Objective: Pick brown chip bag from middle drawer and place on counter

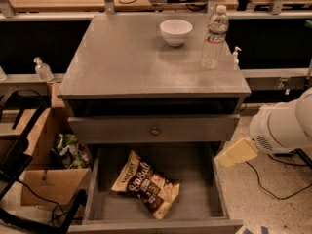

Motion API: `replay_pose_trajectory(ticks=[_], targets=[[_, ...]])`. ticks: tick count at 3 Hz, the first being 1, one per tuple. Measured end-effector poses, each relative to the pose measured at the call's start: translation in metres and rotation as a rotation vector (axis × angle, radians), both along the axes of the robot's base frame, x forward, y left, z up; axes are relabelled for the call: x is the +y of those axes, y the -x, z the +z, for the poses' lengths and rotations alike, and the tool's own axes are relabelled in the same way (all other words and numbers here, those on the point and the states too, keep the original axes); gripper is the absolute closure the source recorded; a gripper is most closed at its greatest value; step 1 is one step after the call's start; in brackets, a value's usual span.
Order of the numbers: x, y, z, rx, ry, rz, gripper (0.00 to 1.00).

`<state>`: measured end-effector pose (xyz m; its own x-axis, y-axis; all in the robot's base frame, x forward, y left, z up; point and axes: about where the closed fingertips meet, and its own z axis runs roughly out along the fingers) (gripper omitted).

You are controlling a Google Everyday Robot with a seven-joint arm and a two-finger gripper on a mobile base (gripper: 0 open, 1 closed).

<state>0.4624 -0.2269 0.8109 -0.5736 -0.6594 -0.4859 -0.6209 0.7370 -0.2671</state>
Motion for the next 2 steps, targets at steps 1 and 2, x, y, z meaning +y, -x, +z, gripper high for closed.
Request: replay_pose_trajectory(ticks=[1, 2], targets=[[0.044, -0.015, -0.056, 0.029, -0.033, 0.047, 0.0], [0.072, -0.026, -0.109, 0.07, -0.084, 0.057, 0.0]])
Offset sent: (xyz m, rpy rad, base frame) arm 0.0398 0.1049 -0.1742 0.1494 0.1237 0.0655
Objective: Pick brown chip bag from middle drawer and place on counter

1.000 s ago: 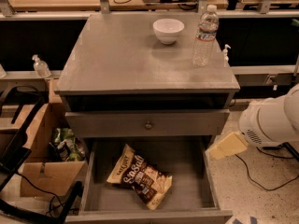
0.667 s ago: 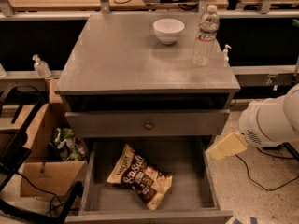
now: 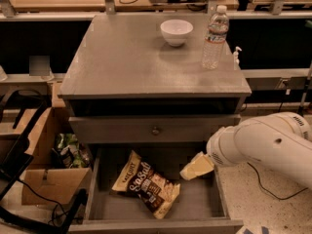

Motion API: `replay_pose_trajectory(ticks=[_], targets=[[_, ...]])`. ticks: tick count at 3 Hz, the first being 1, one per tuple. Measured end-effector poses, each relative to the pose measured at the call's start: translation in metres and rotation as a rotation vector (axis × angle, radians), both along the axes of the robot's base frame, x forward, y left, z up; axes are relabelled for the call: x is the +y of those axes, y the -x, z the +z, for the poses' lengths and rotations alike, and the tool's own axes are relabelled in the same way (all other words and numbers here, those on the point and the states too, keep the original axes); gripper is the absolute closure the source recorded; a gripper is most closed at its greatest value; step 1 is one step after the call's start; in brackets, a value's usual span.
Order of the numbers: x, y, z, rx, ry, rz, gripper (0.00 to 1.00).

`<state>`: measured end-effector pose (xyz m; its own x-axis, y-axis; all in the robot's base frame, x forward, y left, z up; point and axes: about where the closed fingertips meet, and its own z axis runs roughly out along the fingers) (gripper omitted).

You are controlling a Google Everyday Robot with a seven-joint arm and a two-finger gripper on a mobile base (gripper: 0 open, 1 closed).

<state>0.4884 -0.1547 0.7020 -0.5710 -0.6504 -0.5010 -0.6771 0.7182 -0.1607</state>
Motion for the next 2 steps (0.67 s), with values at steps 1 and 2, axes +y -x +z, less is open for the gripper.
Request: replay_pose_trajectory(ticks=[1, 2], targets=[[0.023, -0.011, -0.043, 0.026, -0.045, 0.003, 0.0], [0.042, -0.019, -0.087, 0.07, -0.112, 0.002, 0.0]])
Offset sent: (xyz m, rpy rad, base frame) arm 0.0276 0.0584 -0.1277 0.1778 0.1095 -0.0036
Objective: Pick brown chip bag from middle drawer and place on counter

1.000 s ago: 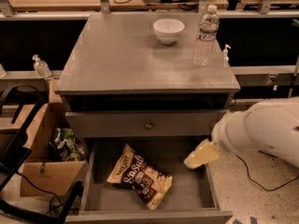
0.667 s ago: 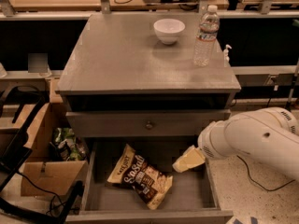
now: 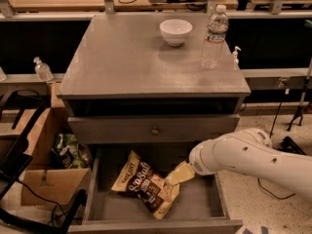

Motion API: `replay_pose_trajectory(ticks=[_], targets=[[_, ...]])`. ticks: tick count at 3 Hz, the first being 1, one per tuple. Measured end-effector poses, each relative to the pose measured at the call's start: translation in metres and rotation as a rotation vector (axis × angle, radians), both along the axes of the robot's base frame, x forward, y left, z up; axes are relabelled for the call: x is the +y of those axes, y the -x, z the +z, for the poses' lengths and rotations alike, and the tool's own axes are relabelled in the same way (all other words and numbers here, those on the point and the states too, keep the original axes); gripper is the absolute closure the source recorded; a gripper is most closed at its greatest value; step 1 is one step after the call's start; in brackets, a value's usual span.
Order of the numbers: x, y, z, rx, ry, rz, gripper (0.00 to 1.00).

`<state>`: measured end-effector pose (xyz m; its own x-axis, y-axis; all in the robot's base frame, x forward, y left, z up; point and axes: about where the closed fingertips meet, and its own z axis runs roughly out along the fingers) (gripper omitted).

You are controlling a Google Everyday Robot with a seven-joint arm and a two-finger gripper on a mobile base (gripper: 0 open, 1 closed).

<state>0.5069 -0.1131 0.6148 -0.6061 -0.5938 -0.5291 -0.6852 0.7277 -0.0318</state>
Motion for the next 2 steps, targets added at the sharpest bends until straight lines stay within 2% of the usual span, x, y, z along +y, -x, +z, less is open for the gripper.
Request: replay_pose_trajectory(ticks=[1, 2], targets=[[0.001, 0.0, -0.001, 0.002, -0.001, 0.001, 0.0], [0.017, -0.005, -0.027, 0.017, -0.04, 0.042, 0.0]])
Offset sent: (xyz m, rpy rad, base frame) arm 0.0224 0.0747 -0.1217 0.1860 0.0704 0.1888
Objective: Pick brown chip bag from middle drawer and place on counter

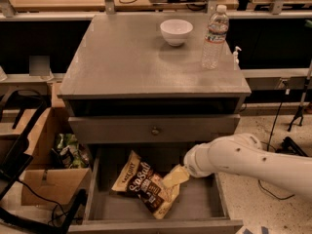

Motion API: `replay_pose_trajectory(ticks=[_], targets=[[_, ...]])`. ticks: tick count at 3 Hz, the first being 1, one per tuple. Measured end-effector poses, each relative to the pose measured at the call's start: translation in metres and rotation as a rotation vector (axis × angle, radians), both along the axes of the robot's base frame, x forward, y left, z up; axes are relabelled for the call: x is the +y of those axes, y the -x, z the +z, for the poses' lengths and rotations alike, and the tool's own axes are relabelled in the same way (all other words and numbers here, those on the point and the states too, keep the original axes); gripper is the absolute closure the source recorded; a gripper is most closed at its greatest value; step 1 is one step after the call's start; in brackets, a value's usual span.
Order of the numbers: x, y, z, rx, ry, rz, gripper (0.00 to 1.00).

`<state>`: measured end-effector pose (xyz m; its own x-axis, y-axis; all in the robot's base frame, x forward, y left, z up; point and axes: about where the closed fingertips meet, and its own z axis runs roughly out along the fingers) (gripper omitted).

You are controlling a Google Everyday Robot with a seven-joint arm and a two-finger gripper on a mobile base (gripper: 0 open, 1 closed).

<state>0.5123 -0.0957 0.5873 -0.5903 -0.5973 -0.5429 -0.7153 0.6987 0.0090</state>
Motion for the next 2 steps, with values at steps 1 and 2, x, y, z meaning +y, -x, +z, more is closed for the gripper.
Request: replay_pose_trajectory(ticks=[1, 2], targets=[[0.04, -0.014, -0.058, 0.007, -0.076, 0.087, 0.0], [0.074, -0.029, -0.115, 0.012, -0.145, 0.143, 0.0]])
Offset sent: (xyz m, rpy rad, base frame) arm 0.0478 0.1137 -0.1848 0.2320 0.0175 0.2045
